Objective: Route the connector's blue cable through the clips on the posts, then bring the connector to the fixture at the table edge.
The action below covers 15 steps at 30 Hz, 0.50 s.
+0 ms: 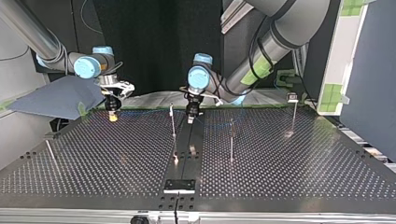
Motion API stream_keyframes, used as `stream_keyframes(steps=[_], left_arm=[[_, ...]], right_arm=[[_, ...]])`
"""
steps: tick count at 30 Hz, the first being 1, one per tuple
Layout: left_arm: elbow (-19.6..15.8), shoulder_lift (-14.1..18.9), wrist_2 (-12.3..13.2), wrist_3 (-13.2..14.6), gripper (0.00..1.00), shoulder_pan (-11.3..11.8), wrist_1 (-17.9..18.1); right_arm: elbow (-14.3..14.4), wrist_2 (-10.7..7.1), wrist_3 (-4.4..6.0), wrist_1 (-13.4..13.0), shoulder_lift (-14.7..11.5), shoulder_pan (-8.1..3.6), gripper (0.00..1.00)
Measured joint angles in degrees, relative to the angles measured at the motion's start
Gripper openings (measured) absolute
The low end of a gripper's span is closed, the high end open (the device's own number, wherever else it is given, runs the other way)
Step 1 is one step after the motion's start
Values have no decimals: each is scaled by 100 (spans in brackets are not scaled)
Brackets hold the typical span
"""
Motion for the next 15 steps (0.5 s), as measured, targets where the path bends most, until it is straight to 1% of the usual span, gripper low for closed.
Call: stream_keyframes(steps=[1, 2, 3, 5, 6, 7, 8, 9, 10, 15], left_arm=[[0, 1, 6, 22, 51, -6, -10], [0, 2, 19, 49, 57, -13, -25], [1, 2, 49, 94, 57, -25, -57], [4, 3, 89, 170, 65, -36, -123], [5, 3, 110, 222, 65, -41, -173], [5, 3, 122, 257, 76, -42, -214], [4, 4, 131, 288, 92, -40, -257], [4, 4, 148, 326, 92, -35, -315], [3, 4, 168, 353, 100, -32, -357], [2, 13, 351, 452, 100, -50, -596]], right_arm=[[0, -4, 0, 2, 0, 3, 0], [-1, -7, 0, 4, 1, 6, 0], [-1, -11, -1, 6, 1, 8, 0], [-1, -17, -5, 17, 3, 10, 0], [-1, -19, -6, 25, 3, 11, 0], [-1, -20, -10, 32, 4, 14, 0], [-1, -21, -12, 36, 7, 16, 0], [-1, -21, -14, 39, 8, 20, 0], [-1, -23, -15, 43, 8, 22, 0], [-1, -29, -19, 69, 10, 26, 0]])
